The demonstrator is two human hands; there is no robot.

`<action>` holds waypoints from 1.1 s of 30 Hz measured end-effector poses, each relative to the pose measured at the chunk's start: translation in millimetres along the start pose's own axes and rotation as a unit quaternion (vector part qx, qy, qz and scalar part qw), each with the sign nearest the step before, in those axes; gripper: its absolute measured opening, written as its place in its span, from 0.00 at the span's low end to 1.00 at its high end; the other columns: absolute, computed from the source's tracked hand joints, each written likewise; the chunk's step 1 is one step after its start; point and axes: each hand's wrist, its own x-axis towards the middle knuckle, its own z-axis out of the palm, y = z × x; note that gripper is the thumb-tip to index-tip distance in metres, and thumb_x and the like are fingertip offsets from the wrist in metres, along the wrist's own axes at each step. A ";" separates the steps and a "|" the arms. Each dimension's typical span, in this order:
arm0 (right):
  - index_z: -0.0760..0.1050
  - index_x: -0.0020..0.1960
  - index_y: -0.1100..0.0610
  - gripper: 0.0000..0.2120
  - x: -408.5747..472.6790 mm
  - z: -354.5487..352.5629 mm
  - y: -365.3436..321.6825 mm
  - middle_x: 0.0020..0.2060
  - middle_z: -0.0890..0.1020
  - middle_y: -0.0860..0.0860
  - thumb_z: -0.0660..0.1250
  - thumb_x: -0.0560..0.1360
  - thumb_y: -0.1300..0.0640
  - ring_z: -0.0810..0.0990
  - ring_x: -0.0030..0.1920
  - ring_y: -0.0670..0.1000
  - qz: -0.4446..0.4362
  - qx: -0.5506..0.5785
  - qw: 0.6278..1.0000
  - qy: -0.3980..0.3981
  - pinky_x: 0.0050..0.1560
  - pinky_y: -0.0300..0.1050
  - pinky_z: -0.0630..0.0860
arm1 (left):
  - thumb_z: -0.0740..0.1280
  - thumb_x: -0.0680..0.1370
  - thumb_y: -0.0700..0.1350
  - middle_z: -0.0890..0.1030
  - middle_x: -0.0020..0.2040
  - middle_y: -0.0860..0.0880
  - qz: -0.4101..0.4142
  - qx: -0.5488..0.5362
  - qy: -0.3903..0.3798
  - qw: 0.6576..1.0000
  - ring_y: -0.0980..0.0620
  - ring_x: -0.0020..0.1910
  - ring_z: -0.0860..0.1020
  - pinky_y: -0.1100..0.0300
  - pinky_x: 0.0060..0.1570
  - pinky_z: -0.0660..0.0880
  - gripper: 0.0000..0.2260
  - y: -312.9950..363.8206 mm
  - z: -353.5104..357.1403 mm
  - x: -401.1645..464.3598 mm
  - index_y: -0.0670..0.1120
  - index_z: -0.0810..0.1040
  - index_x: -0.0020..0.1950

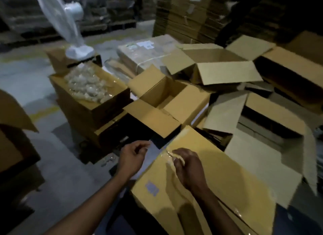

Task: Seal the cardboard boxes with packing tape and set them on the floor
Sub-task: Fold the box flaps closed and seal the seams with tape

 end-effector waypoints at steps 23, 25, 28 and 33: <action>0.34 0.82 0.47 0.44 54.2 44.8 18.1 0.80 0.32 0.42 0.62 0.80 0.65 0.30 0.79 0.43 0.067 -0.233 0.932 -0.270 0.80 0.57 0.37 | 0.46 0.69 0.84 0.47 0.86 0.51 -0.125 0.015 -0.452 0.883 0.51 0.84 0.47 0.47 0.82 0.46 0.55 -98.4 32.9 31.4 0.51 0.46 0.86; 0.34 0.82 0.47 0.44 52.7 45.9 17.2 0.80 0.34 0.43 0.62 0.81 0.64 0.32 0.79 0.43 0.065 -0.221 0.939 -0.255 0.81 0.57 0.39 | 0.45 0.61 0.88 0.49 0.85 0.53 -0.119 0.002 -0.442 0.889 0.52 0.84 0.49 0.47 0.82 0.52 0.61 -95.4 34.3 35.2 0.53 0.47 0.86; 0.37 0.82 0.47 0.45 48.8 44.1 17.0 0.82 0.39 0.46 0.65 0.80 0.63 0.37 0.81 0.44 0.062 -0.188 0.953 -0.228 0.81 0.56 0.42 | 0.61 0.67 0.82 0.56 0.84 0.54 -0.118 -0.036 -0.401 0.908 0.52 0.82 0.59 0.46 0.78 0.64 0.53 -80.1 37.9 38.8 0.57 0.51 0.85; 0.57 0.82 0.48 0.34 17.8 0.4 38.8 0.82 0.58 0.50 0.62 0.78 0.52 0.59 0.80 0.53 0.106 -0.136 0.978 -0.120 0.76 0.55 0.63 | 0.74 0.79 0.53 0.74 0.76 0.51 -0.008 0.036 -0.252 0.967 0.49 0.73 0.74 0.54 0.71 0.72 0.29 -55.7 41.0 39.9 0.51 0.71 0.78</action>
